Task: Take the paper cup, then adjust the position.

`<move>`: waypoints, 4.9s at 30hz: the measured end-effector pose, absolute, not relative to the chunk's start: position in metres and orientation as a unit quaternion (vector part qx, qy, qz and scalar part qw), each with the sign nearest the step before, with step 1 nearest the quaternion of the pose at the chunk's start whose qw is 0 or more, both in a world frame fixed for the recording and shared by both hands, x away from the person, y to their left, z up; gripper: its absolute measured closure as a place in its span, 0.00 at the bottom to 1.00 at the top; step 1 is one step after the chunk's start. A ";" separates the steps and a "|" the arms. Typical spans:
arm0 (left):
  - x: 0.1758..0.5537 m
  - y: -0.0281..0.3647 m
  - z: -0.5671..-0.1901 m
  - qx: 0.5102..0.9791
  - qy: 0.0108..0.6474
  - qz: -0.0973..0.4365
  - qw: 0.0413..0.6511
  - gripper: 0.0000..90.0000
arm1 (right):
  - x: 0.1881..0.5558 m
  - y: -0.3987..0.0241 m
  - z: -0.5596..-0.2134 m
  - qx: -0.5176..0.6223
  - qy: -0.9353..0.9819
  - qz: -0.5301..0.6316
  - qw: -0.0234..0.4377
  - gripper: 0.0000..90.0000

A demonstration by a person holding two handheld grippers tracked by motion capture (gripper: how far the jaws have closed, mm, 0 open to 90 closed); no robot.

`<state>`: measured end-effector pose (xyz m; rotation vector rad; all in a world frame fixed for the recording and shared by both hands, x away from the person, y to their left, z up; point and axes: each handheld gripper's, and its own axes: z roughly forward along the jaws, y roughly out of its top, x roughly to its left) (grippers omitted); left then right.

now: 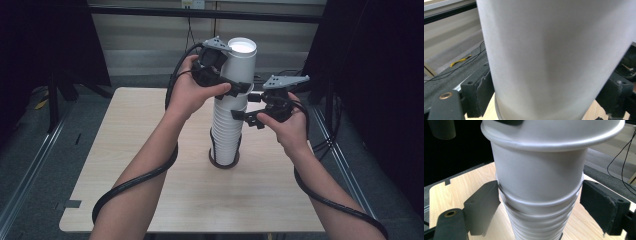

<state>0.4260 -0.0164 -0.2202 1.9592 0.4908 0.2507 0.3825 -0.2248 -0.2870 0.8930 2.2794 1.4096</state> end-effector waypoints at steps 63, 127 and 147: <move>0.416 0.007 -0.179 0.789 0.203 0.105 0.570 0.15 | 0.381 -0.235 -0.305 0.311 0.810 0.474 0.149 0.17; 0.398 0.107 -0.242 0.817 0.265 0.115 0.499 0.18 | 0.362 -0.256 -0.342 0.312 0.817 0.469 0.122 0.17; 0.392 0.118 -0.286 0.846 0.272 0.100 0.447 0.18 | 0.355 -0.252 -0.356 0.296 0.828 0.463 0.110 0.17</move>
